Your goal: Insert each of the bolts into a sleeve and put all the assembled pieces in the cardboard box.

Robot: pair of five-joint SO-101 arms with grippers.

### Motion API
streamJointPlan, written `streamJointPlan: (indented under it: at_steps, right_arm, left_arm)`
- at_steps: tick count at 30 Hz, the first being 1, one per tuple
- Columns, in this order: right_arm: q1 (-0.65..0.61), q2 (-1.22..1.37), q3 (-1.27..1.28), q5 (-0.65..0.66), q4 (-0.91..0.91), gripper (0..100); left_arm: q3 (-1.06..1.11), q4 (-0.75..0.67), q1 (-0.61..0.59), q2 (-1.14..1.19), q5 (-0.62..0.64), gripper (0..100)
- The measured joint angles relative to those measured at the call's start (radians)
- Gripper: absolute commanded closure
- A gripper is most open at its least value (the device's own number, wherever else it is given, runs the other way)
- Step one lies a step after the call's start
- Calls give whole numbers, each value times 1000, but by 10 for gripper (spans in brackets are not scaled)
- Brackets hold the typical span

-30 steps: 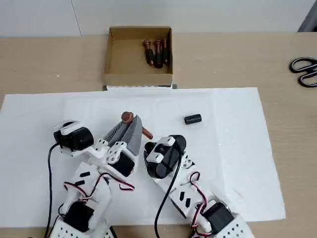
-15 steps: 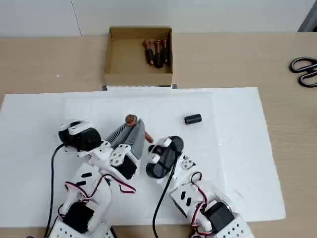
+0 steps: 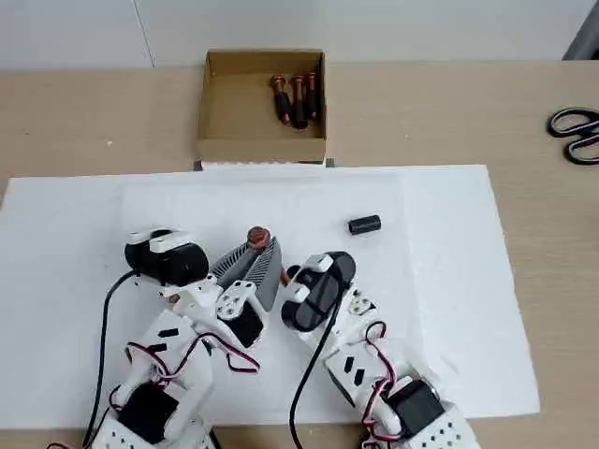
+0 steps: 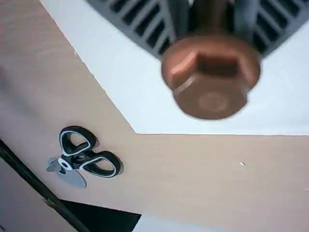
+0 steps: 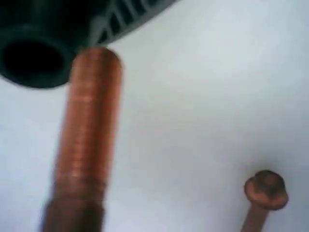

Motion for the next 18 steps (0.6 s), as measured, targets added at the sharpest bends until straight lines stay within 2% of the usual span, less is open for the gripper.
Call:
streamJointPlan:
  at_steps: [18]
  right_arm:
    - [-14, 0, 0, 0, 0, 996]
  left_arm:
    - [0, -63, 0, 0, 0, 994]
